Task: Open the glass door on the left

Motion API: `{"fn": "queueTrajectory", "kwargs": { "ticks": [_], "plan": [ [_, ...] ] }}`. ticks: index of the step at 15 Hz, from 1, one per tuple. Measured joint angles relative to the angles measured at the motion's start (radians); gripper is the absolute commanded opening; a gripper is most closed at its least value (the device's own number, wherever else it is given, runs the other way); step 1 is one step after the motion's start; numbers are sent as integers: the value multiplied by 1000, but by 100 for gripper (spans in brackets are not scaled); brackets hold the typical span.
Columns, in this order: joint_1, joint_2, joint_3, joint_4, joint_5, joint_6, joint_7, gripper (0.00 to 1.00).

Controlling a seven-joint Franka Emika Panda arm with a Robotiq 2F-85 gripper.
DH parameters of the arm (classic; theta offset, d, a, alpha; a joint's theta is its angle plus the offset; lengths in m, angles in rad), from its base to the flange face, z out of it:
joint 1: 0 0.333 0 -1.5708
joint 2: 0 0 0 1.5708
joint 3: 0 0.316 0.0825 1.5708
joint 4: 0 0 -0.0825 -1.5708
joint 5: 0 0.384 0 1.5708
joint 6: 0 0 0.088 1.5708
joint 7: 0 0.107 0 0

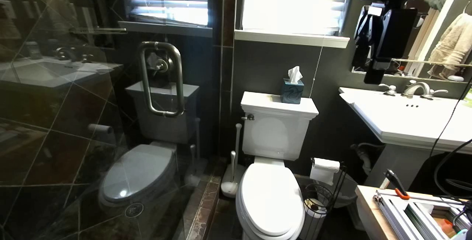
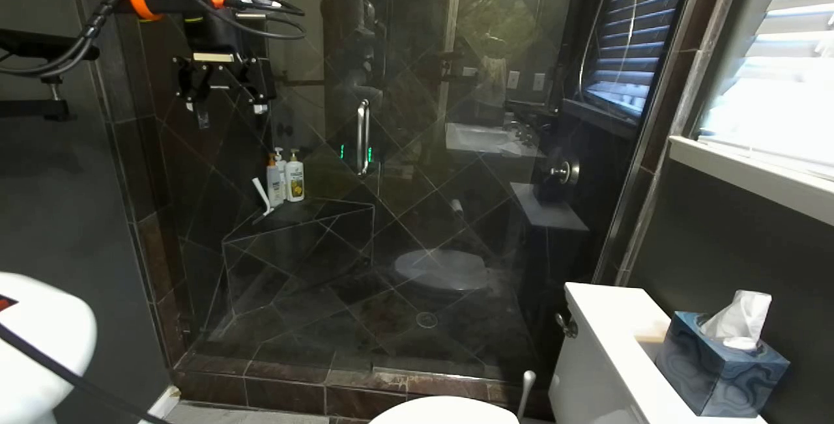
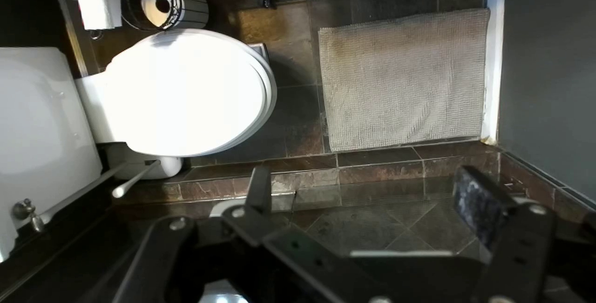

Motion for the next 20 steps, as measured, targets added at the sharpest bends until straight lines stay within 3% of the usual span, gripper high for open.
{"fn": "queueTrajectory", "kwargs": {
  "ticks": [7, 11, 15, 20],
  "plan": [
    [0, 1, -1, 0, 0, 5, 1, 100],
    [-5, 58, -27, 29, 0, 100, 1, 100],
    [-7, 229, -89, 169, 1, 149, -38, 100],
    [-8, 518, -128, 436, 57, 217, -74, 100]
  ]
}}
